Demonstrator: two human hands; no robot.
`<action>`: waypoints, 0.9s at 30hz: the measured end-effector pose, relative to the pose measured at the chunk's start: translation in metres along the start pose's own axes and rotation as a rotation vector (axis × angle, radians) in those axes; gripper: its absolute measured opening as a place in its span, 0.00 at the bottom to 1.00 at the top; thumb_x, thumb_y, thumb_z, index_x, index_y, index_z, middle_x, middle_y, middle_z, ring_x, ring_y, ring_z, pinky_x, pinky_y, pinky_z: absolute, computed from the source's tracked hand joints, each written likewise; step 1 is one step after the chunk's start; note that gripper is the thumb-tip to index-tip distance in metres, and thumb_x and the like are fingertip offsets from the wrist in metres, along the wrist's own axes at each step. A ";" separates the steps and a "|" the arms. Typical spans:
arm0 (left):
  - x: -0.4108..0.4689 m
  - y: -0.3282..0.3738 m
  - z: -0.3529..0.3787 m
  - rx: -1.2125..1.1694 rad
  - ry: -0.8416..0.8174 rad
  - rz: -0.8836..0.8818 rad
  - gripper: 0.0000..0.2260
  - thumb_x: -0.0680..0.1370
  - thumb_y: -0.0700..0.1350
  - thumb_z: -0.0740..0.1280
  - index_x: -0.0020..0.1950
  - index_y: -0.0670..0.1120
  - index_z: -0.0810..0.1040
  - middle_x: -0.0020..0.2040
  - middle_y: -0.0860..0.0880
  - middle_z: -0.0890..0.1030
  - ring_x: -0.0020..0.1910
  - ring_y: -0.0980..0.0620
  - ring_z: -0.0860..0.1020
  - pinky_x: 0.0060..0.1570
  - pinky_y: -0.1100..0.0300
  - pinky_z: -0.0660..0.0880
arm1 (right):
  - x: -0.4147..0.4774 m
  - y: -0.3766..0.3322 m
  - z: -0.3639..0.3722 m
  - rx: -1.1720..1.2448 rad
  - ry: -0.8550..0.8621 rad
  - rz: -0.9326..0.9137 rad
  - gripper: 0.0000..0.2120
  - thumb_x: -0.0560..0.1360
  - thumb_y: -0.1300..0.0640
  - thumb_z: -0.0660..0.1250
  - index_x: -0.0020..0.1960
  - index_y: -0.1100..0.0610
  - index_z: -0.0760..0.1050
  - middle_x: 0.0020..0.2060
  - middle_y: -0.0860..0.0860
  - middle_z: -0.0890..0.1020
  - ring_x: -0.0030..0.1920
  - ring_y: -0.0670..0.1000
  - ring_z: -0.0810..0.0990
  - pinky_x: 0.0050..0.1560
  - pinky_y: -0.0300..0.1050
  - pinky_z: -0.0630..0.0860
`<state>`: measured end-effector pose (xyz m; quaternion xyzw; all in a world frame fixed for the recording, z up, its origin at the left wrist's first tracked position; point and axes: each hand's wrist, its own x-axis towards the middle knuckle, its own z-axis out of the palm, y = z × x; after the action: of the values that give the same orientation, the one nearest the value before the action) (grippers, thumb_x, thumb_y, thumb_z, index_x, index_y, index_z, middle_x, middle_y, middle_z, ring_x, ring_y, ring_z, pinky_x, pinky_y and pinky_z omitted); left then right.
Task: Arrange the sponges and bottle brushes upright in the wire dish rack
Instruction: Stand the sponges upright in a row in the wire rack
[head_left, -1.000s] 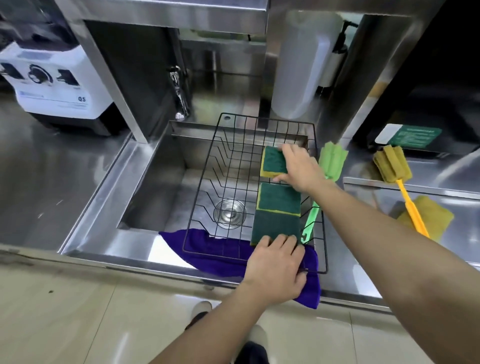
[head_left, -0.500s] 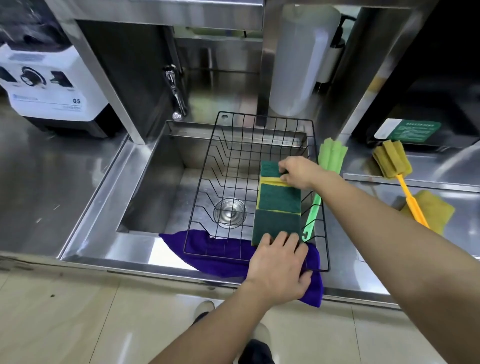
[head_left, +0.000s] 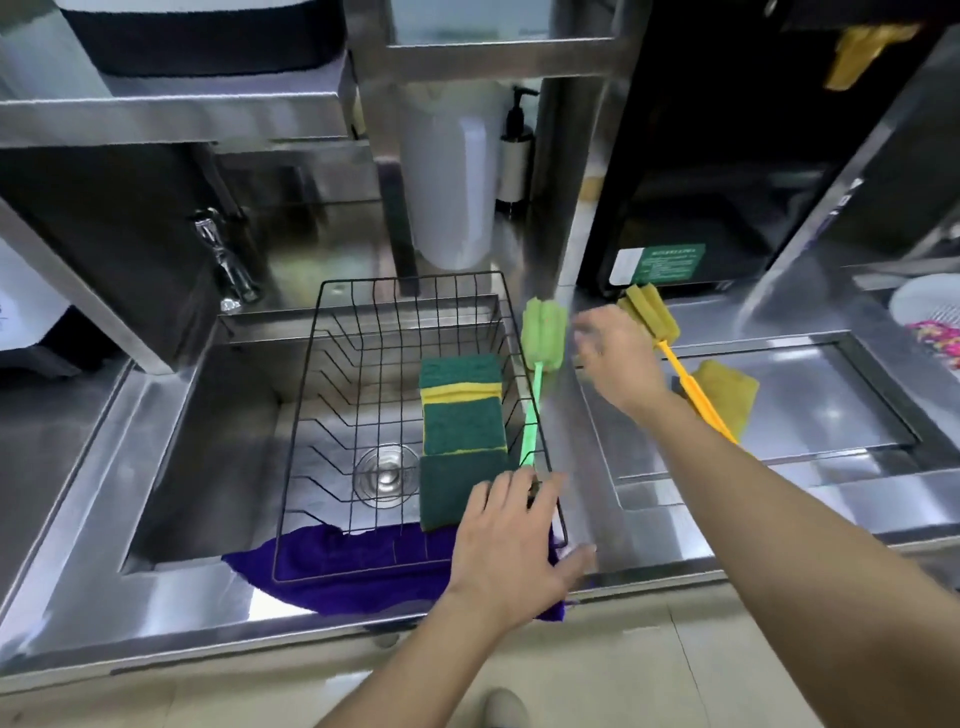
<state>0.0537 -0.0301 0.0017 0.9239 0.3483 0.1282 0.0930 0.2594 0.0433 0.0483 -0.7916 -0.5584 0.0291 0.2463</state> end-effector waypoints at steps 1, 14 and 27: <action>0.002 0.004 0.001 0.009 -0.010 -0.004 0.27 0.69 0.62 0.57 0.60 0.45 0.73 0.53 0.45 0.78 0.50 0.44 0.75 0.52 0.54 0.63 | -0.005 0.014 -0.007 -0.020 0.065 0.080 0.14 0.78 0.62 0.60 0.61 0.63 0.74 0.59 0.61 0.77 0.61 0.62 0.74 0.61 0.55 0.67; 0.007 0.016 0.004 0.151 -0.144 -0.070 0.37 0.73 0.58 0.65 0.73 0.37 0.59 0.67 0.42 0.71 0.62 0.47 0.71 0.59 0.54 0.69 | -0.070 0.121 -0.032 0.046 -0.050 1.010 0.34 0.75 0.38 0.59 0.68 0.65 0.68 0.67 0.63 0.69 0.70 0.62 0.65 0.69 0.55 0.62; 0.003 0.013 0.008 0.138 -0.105 -0.071 0.35 0.76 0.60 0.55 0.75 0.41 0.51 0.70 0.46 0.68 0.65 0.48 0.68 0.61 0.55 0.64 | -0.061 0.096 -0.020 0.629 0.089 1.021 0.33 0.67 0.54 0.76 0.64 0.62 0.61 0.51 0.55 0.71 0.53 0.57 0.73 0.55 0.49 0.72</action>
<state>0.0662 -0.0384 -0.0024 0.9207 0.3834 0.0521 0.0516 0.3265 -0.0435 0.0114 -0.8494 -0.0615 0.2744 0.4466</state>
